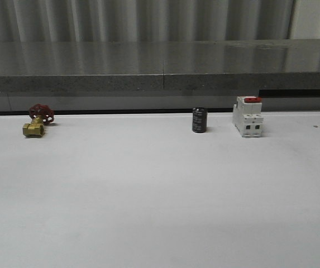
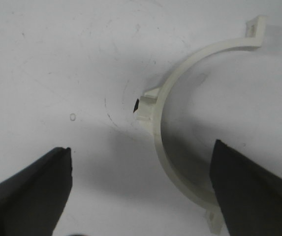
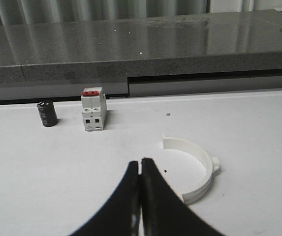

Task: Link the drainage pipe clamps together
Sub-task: 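Close the left gripper on the clamp's end tab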

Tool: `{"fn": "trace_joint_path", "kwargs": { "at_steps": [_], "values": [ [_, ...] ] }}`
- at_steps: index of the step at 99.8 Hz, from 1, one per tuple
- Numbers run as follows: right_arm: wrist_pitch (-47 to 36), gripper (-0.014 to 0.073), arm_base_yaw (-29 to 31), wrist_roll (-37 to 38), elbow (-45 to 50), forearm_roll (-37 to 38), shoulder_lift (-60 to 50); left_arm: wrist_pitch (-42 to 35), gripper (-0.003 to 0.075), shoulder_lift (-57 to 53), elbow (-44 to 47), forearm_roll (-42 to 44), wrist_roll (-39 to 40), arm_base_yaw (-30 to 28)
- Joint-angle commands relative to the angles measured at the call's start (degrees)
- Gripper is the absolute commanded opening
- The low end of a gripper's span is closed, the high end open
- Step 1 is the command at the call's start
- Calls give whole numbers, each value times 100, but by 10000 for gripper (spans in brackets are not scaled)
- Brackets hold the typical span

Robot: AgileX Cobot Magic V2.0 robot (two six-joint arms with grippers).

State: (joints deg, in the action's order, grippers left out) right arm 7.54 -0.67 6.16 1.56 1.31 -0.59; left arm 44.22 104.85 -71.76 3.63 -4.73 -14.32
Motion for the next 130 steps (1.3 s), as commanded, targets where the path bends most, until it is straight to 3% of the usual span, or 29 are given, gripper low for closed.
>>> {"fn": "trace_joint_path", "kwargs": {
  "at_steps": [1, 49, 130],
  "values": [
    [-485, -67, 31, -37, -95, 32, -109, -324, 566, -49, -175, -150, -174, -12],
    [-485, -67, 31, -37, -95, 32, -109, -1126, 566, 387, -234, -79, -355, -12],
    [-485, -67, 31, -37, -95, 32, -109, -1268, 566, 602, -234, -106, -355, -12]
  ]
}}
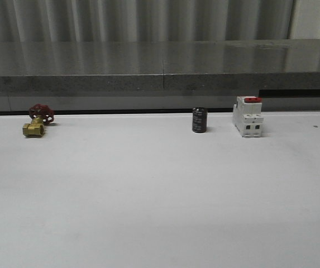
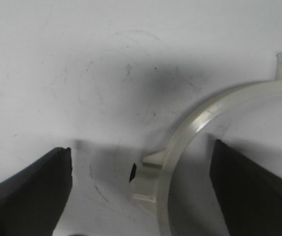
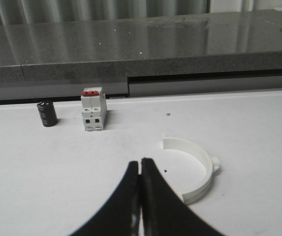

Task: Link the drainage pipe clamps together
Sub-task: 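Close the left gripper on the clamp's end tab, then lift the clamp with the left gripper and set it down nearer the robot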

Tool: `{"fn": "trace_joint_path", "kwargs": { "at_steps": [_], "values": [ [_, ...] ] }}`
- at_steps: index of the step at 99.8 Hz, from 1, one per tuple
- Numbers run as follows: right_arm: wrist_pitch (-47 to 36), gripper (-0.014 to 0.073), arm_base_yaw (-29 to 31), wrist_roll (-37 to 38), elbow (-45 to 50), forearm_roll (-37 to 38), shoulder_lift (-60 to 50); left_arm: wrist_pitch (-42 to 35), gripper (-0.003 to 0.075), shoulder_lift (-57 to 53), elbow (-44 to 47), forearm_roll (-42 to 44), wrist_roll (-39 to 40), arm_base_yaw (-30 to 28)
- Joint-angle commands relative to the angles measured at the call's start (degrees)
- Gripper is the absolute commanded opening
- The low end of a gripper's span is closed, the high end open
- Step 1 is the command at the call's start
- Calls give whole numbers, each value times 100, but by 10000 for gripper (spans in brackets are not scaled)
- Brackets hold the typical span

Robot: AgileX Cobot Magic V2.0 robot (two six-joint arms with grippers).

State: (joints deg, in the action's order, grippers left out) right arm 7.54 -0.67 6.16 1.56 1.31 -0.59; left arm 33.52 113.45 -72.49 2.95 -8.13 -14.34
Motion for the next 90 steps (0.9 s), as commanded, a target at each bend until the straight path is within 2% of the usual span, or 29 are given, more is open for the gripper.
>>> {"fn": "trace_joint_path", "kwargs": {
  "at_steps": [1, 49, 57, 64, 72, 78, 85, 90],
  "values": [
    [-485, -67, 31, -37, -95, 32, -109, -199, 566, -243, -161, -38, -15, -10],
    [-485, -67, 31, -37, -95, 32, -109, -6, 547, -104, -161, -149, -15, -10],
    [-485, -67, 31, -37, -95, 32, -109, 13, 466, -115, -161, -149, -15, -10],
    [-485, -67, 31, -37, -95, 32, -109, 66, 354, -129, -161, -149, -15, -10],
    [-485, -67, 31, -37, -95, 32, -109, 145, 192, -180, -161, -149, -15, -10],
    [-485, -67, 31, -37, -95, 32, -109, 176, 106, -236, -161, -149, -15, -10],
    [-485, -67, 31, -37, -95, 32, -109, 198, 29, -348, -161, -149, -15, -10],
    [-485, -67, 31, -37, -95, 32, -109, 239, 1, -428, -161, -149, -15, -10]
  ]
}}
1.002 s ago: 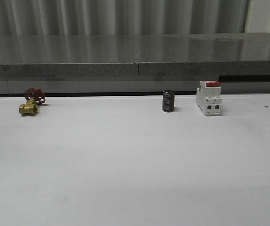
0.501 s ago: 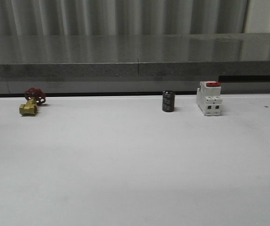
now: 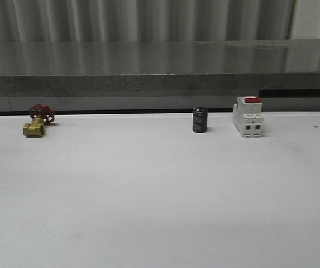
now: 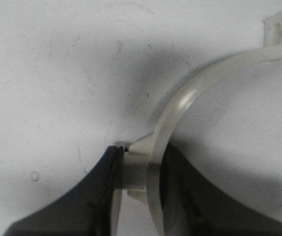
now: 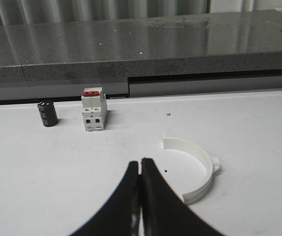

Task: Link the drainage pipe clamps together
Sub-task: 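Lift the clamp with the left gripper and set it down nearer the robot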

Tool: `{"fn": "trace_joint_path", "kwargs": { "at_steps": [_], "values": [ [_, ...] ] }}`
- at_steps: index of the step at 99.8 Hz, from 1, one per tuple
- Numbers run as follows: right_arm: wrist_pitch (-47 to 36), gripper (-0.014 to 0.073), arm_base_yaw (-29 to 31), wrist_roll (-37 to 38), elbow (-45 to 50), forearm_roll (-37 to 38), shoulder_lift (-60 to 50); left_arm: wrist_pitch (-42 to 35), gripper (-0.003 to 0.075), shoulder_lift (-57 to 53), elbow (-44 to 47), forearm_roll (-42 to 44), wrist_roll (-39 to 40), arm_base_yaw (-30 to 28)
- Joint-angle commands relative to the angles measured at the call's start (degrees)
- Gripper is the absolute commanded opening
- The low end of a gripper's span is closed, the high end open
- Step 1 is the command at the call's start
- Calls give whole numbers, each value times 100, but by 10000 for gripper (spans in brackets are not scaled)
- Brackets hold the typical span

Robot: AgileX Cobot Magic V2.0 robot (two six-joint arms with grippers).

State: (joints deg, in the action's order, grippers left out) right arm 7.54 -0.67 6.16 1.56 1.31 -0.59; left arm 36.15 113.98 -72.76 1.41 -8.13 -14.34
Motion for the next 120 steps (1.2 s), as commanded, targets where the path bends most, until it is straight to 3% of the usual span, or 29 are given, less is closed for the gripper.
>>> {"fn": "trace_joint_path", "kwargs": {
  "at_steps": [1, 27, 51, 91, 120],
  "values": [
    [-485, -67, 31, -37, -95, 32, -109, -25, -1, -519, -135, 4, -15, -10],
    [-485, -67, 31, -37, -95, 32, -109, 500, -3, -1394, -135, -478, -15, 85],
    [-485, -67, 31, -37, -95, 32, -109, 1142, -2, -2020, -122, -502, 557, 854],
    [-485, -67, 31, -37, -95, 32, -109, 451, -1, -1808, -99, -434, 1807, 3004],
    [-485, -67, 31, -37, -95, 32, -109, 33, -1, -999, -123, -326, 2824, 3785]
  ]
}}
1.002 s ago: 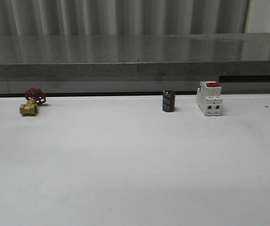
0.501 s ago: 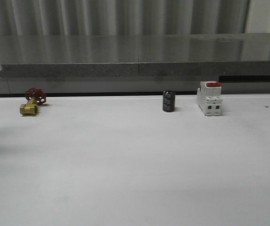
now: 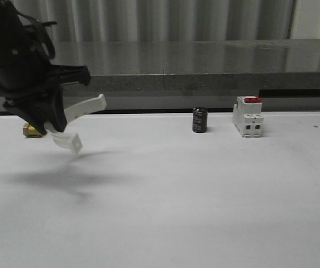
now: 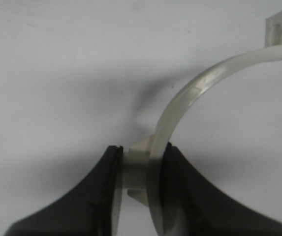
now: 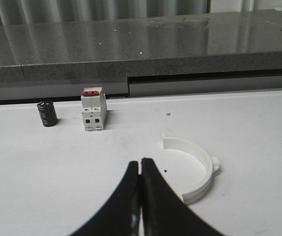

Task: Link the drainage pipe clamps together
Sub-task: 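Lift the clamp with the left gripper and set it down nearer the robot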

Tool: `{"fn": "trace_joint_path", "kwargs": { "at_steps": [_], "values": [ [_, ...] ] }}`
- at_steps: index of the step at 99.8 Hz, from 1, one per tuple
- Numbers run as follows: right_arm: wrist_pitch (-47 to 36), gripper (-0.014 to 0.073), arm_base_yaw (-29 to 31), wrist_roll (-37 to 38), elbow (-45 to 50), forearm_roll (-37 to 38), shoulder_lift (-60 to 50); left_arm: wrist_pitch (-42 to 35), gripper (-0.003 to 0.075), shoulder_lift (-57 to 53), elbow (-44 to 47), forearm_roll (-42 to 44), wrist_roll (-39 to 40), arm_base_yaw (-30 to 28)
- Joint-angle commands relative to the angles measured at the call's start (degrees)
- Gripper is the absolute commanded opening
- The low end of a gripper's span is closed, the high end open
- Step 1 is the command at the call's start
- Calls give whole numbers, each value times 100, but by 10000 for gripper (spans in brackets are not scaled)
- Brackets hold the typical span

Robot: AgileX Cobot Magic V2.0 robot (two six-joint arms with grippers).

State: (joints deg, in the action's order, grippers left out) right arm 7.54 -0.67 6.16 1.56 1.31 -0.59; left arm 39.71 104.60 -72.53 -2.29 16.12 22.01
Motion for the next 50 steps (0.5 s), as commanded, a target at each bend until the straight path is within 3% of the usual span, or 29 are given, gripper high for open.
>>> {"fn": "trace_joint_path", "kwargs": {
  "at_steps": [1, 50],
  "values": [
    [-485, -67, 31, -37, -95, 32, -109, -339, -1, -20, -146, 43, 428, 162],
    [-485, -67, 31, -37, -95, 32, -109, -541, 0, 500, -161, 43, 592, 264]
  ]
}}
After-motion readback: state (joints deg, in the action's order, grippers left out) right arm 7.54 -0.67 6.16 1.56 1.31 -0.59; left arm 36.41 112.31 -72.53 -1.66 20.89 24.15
